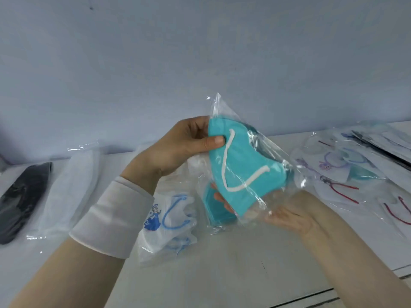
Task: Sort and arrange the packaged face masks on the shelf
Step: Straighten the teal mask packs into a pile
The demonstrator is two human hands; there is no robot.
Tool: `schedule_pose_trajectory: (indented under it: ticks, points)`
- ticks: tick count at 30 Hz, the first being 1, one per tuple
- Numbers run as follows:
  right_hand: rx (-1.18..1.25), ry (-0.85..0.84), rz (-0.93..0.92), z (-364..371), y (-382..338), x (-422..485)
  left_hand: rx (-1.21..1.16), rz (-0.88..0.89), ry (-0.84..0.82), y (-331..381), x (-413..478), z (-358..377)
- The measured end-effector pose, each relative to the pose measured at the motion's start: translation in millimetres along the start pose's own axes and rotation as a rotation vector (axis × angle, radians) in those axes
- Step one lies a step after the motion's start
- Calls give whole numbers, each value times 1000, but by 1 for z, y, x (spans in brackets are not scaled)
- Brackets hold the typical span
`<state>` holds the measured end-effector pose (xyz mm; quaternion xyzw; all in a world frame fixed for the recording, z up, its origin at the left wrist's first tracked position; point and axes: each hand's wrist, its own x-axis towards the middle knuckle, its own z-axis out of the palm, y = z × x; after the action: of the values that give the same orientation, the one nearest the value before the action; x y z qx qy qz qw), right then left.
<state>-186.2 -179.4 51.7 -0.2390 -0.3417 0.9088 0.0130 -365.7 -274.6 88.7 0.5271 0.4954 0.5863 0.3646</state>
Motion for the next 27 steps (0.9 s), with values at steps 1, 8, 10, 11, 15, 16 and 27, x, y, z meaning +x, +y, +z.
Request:
schedule_pose_trajectory:
  ticks: [1,8,10,11,15,16,27]
  points:
    - [26,139,-101,-4,-3,0,49,-38,41,0,3,-3]
    - [-514,467,-570,-8,0,-10,330,-367,116,-2,31,3]
    - [-505,630,-643,-8,9,-6,416,-396,111,-3,40,8]
    - [-484,675,-663,-11,13,-5,453,-393,120,-4,43,9]
    - [-659,843,-657,-16,35,3,634,-380,89,-13,47,12]
    - [-748,881,-624,-18,38,6,681,-395,74,-18,47,12]
    - [-941,976,-433,-36,53,27,1042,-459,51,-59,33,19]
